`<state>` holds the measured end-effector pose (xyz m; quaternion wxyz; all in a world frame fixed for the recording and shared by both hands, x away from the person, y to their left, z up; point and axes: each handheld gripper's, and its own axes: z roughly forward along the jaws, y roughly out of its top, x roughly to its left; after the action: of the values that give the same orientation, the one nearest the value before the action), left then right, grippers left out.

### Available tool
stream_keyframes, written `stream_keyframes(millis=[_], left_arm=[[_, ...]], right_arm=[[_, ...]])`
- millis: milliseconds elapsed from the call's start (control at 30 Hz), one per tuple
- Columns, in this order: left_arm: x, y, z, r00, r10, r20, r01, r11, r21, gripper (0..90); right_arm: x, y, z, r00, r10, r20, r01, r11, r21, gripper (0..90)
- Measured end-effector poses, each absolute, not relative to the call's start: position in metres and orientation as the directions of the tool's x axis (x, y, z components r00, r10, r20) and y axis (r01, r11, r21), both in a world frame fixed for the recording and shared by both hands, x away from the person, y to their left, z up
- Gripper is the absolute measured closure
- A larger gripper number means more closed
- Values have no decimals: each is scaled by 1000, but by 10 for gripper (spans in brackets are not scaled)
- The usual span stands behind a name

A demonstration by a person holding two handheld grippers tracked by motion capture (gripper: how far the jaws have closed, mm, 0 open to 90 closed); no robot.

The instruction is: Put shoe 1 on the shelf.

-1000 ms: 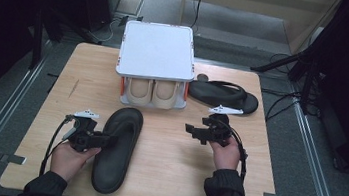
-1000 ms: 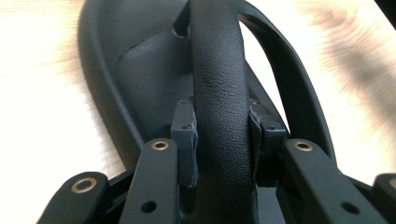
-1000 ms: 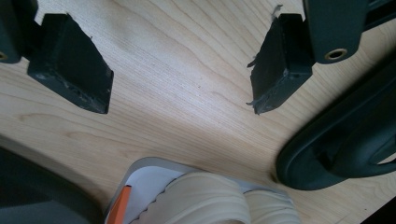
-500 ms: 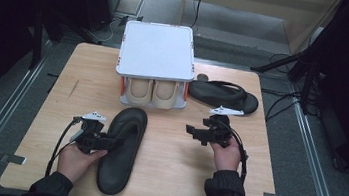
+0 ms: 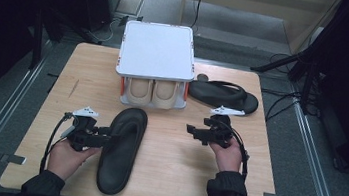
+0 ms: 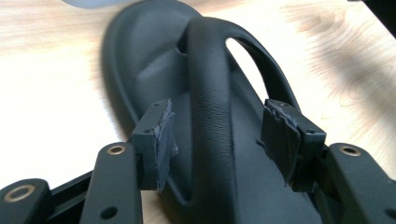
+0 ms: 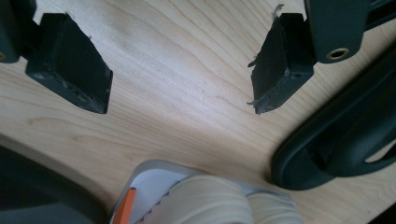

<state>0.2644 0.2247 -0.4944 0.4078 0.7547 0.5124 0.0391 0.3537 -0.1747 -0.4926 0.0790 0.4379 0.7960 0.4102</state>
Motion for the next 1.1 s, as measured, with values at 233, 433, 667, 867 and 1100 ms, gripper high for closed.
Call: stream_keyframes(millis=[233,433,667,867,1100], left_arm=[[271,239,-493,470,809,-354,741,-144,656,429],[275,242,-495,478,806,-350,740,-155,655,423],[277,244,-495,481,806,-344,734,-156,661,423],[278,249,-495,479,809,-341,724,-144,675,423],[280,252,-498,476,805,-354,736,-145,661,416]], right_arm=[[354,-179,-490,-571,787,235,643,250,723,201],[354,-191,-479,-577,747,329,641,165,749,118],[359,-203,-481,-525,798,294,640,143,755,146],[359,-208,-482,-522,813,258,607,142,782,453],[356,-210,-484,-525,818,235,606,165,778,738]])
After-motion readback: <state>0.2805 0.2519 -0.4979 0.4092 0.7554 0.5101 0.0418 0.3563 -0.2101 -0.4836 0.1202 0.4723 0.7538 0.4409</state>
